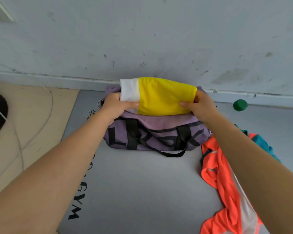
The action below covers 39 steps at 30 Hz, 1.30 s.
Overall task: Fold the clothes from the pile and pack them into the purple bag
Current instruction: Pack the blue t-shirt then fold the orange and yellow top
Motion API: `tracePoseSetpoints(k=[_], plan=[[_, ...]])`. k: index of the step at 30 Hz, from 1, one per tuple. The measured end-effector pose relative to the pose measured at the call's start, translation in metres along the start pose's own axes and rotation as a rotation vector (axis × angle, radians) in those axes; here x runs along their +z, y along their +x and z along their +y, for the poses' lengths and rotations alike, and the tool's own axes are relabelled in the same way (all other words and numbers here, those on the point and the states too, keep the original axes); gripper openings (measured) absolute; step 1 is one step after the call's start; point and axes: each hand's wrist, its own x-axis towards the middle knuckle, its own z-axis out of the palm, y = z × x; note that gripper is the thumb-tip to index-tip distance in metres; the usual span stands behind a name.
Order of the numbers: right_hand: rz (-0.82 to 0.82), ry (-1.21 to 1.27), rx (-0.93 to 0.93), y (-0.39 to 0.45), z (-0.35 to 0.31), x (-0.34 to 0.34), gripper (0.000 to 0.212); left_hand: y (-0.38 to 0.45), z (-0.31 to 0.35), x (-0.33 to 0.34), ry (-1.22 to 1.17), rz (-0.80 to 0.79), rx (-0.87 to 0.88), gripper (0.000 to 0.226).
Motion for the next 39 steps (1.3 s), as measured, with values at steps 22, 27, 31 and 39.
tracePoseSetpoints(k=[22,27,31,39], plan=[[-0.104,-0.296,0.061,0.019,0.025,0.022,0.087,0.004,-0.017,-0.006,0.559,0.013,0.022,0.043],[-0.095,-0.306,0.06,0.019,0.021,0.034,0.057,0.005,-0.019,0.001,0.597,0.02,-0.012,0.052],[-0.18,-0.262,0.224,0.022,0.024,0.041,0.07,0.01,-0.021,-0.001,0.33,-0.065,-0.229,0.054],[-0.183,0.003,0.408,0.023,0.03,0.047,0.06,0.014,-0.032,0.002,0.295,0.097,-0.113,0.026]])
